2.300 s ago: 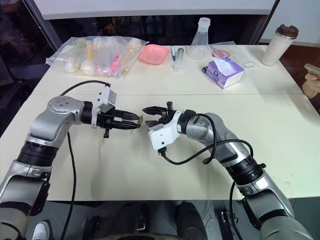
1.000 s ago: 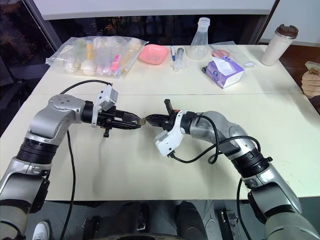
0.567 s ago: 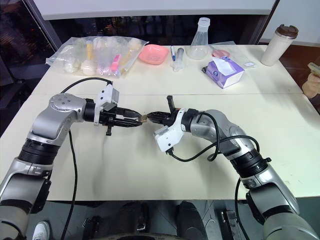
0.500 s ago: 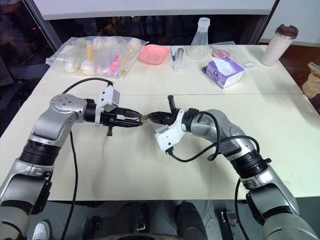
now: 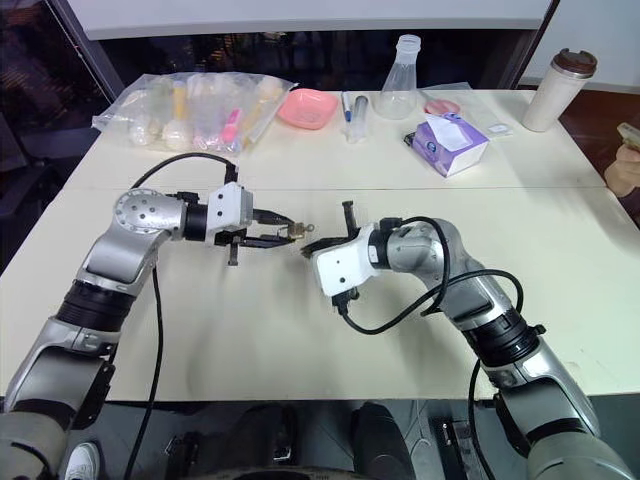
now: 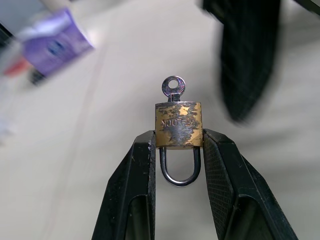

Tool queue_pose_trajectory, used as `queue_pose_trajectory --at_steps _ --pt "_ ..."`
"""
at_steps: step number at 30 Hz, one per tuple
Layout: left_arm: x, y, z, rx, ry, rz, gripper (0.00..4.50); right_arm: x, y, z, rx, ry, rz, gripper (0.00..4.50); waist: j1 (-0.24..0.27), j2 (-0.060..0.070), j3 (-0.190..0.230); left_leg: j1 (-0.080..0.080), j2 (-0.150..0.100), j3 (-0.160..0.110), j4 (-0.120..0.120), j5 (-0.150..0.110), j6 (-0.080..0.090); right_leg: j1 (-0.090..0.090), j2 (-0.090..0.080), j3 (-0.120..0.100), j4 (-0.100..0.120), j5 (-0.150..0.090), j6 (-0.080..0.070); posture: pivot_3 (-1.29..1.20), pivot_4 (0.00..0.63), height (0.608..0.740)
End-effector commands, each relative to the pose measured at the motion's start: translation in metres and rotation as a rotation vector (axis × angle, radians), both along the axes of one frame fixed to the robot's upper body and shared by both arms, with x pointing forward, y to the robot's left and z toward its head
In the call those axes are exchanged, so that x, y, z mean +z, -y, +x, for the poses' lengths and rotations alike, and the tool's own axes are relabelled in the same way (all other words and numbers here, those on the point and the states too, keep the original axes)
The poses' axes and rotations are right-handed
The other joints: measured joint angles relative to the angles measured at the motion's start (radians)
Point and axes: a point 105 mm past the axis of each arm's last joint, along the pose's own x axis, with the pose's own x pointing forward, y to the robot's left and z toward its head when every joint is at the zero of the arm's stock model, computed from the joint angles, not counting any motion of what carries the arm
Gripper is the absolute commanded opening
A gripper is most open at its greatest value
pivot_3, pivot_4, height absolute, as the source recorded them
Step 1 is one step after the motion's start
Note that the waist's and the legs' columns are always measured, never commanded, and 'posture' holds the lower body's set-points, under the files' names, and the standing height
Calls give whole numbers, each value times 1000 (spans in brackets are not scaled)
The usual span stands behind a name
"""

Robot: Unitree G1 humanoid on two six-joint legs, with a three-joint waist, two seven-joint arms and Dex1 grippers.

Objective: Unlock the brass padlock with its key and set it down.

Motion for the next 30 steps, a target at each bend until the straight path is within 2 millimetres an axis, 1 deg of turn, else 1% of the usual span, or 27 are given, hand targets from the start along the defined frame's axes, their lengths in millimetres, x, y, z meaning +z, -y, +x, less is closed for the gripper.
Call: queue_pose_trajectory --at_steps 1,3,6,9,12,15,18,21,23,25,26,30 --pt "14 -2 0 -1 61 -20 775 15 -7 -5 27 31 41 75 0 0 0 0 0 0 0 0 0 0 0 0 0 0 0 0 150 715" --pt "14 -2 -3 -15 37 -16 775 19 -9 -2 26 76 40 75 -1 0 0 0 0 0 0 0 0 0 0 0 0 0 0 0 150 715" --pt "10 -4 -5 -22 18 2 775 19 -7 -1 35 117 15 75 -1 0 0 0 0 0 0 0 0 0 0 0 0 0 0 0 150 715" --pt "2 -9 -8 -27 -63 23 775 22 -5 -1 64 244 -35 75 -1 0 0 0 0 0 0 0 0 0 1 0 0 0 0 0 150 715" --pt "-1 -15 -12 -26 -188 4 775 26 0 2 91 390 -80 75 1 0 0 0 0 0 0 0 0 0 1 0 0 0 0 0 150 715" --pt "-1 -17 -14 -23 -259 -10 775 29 2 2 109 467 -73 75 -1 0 0 0 0 0 0 0 -1 0 1 0 0 0 0 0 150 715" --pt "1 -18 -14 -24 -305 -17 775 30 3 1 119 513 -56 75 -2 0 0 0 0 0 0 3 -5 -1 1 0 0 0 0 0 150 715" --pt "0 -18 -15 -27 -313 -7 775 30 3 1 121 531 -41 841 -1 0 0 0 0 0 0 3 -5 0 1 0 0 0 0 0 150 715" --pt "0 -18 -15 -28 -316 -7 775 30 2 1 120 540 -39 1728 -1 0 0 0 0 0 0 3 -5 0 1 0 0 0 0 0 150 715" --pt "0 -17 -16 -31 -321 -9 775 31 0 2 121 552 -32 2785 -1 0 0 0 0 0 0 3 -5 0 1 0 0 0 0 0 150 715" --pt "0 -17 -16 -34 -325 -9 775 31 -1 2 121 558 -26 3211 -1 0 0 0 0 0 0 3 -5 0 1 0 0 0 0 0 150 715" --pt "-1 -17 -17 -35 -330 2 775 34 -2 3 117 578 -15 3211 -1 0 0 0 0 0 0 3 -5 0 1 0 0 0 0 0 150 715"
